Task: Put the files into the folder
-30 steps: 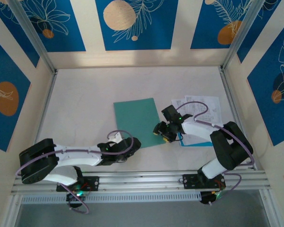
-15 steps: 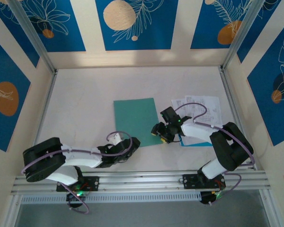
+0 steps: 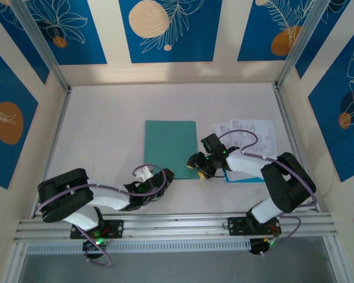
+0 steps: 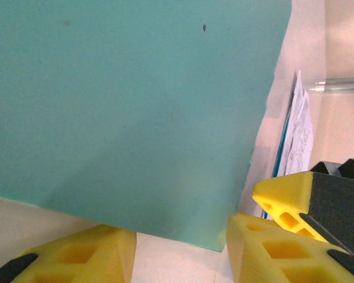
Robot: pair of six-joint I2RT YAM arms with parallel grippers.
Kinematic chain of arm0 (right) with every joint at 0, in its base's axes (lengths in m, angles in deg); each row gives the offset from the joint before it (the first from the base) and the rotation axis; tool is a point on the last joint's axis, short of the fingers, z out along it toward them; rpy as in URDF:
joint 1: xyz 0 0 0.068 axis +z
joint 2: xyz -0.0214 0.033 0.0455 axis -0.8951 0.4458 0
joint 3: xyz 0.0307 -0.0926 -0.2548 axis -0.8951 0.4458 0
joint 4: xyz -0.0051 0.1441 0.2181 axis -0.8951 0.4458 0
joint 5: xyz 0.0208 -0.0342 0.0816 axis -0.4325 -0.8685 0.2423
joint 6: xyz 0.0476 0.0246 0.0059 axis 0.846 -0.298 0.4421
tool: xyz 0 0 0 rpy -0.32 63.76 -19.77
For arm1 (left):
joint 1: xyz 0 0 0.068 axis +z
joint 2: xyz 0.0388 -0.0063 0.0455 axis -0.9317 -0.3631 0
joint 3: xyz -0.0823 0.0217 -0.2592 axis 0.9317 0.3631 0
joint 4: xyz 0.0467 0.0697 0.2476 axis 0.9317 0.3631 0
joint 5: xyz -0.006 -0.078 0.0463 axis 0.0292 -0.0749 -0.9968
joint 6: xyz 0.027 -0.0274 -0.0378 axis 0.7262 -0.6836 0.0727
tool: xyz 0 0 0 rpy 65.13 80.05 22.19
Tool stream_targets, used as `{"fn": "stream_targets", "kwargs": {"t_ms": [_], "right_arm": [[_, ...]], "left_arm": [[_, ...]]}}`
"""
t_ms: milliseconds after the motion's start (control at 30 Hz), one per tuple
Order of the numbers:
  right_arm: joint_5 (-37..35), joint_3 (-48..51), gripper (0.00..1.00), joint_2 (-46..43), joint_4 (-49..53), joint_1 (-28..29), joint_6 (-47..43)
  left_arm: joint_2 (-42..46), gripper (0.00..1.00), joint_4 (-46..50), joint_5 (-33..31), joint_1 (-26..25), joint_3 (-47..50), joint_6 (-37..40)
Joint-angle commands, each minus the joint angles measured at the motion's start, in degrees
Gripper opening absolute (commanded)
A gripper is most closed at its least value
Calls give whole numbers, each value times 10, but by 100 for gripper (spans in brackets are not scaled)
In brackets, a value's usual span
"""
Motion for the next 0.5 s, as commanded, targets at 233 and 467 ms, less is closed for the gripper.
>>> {"fn": "stream_targets", "kwargs": {"t_ms": [233, 467], "right_arm": [[26, 37, 60, 48, 32, -9, 2], [40, 40, 60, 59, 16, -16, -1]], "left_arm": [[-65, 37, -177, -54, 4, 17, -1], [-102, 21, -238, -63, 4, 15, 2]]}}
